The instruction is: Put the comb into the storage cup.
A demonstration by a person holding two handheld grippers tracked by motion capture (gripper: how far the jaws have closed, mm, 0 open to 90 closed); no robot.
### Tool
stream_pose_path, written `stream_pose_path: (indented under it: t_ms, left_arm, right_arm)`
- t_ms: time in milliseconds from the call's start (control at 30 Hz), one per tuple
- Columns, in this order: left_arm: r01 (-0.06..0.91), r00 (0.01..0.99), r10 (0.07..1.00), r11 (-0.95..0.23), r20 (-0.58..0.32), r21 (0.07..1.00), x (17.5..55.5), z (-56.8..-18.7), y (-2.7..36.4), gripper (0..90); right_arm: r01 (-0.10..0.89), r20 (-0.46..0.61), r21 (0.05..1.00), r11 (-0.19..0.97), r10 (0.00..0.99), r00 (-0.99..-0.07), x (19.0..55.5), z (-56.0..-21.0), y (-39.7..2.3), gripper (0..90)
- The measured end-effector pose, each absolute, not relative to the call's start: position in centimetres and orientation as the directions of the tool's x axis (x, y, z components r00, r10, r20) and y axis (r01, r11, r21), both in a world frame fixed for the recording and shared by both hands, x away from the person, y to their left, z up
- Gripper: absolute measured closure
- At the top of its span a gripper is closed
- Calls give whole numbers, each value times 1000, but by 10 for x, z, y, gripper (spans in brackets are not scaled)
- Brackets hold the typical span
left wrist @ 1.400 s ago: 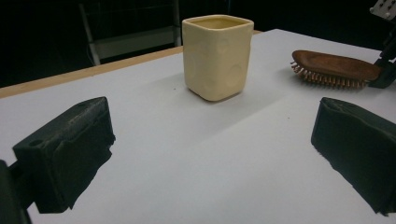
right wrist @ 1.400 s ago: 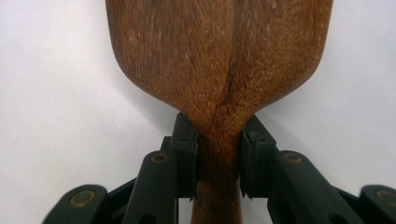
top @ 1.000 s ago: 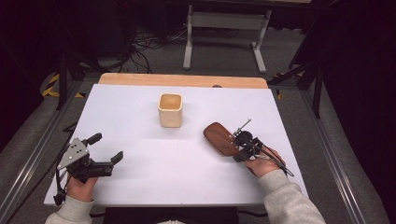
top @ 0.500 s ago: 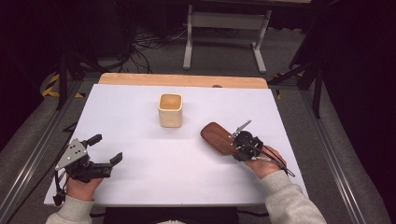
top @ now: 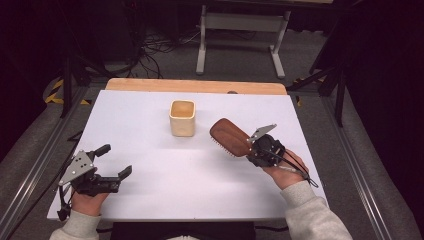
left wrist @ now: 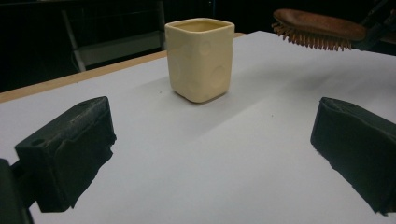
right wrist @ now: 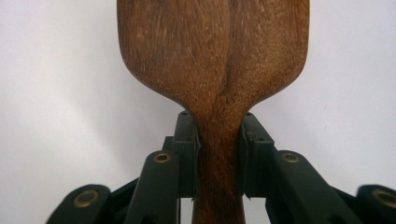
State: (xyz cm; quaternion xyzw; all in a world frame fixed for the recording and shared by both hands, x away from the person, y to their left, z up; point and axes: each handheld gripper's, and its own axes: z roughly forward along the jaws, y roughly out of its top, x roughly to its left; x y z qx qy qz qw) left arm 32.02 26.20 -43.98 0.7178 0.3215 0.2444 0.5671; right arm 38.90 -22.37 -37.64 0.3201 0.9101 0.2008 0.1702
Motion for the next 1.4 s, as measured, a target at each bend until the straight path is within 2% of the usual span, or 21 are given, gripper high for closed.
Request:
stream_pose_path:
  t_ms: [533, 800, 1033, 1267, 1400]
  left_arm:
    - [164, 690, 723, -122, -25, 979, 319, -440, 262, 9]
    - [185, 698, 714, -99, -60, 978, 321, -441, 260, 13]
    - [177, 703, 709, -103, -52, 979, 323, -441, 254, 23]
    - [191, 720, 689, -87, -79, 978, 327, -438, 248, 16]
    - [177, 725, 686, -95, -65, 980, 329, -436, 244, 8]
  right_arm:
    - [295, -222, 754, 586, 651, -726, 368, -366, -217, 724]
    - [201, -244, 816, 542, 637, -731, 361, -370, -210, 724]
    - [107, -244, 880, 463, 634, -734, 355, -376, -202, 724]
    - [65, -231, 908, 413, 625, -746, 355, -383, -190, 724]
    - [50, -218, 922, 385, 618, -755, 356, -387, -182, 724]
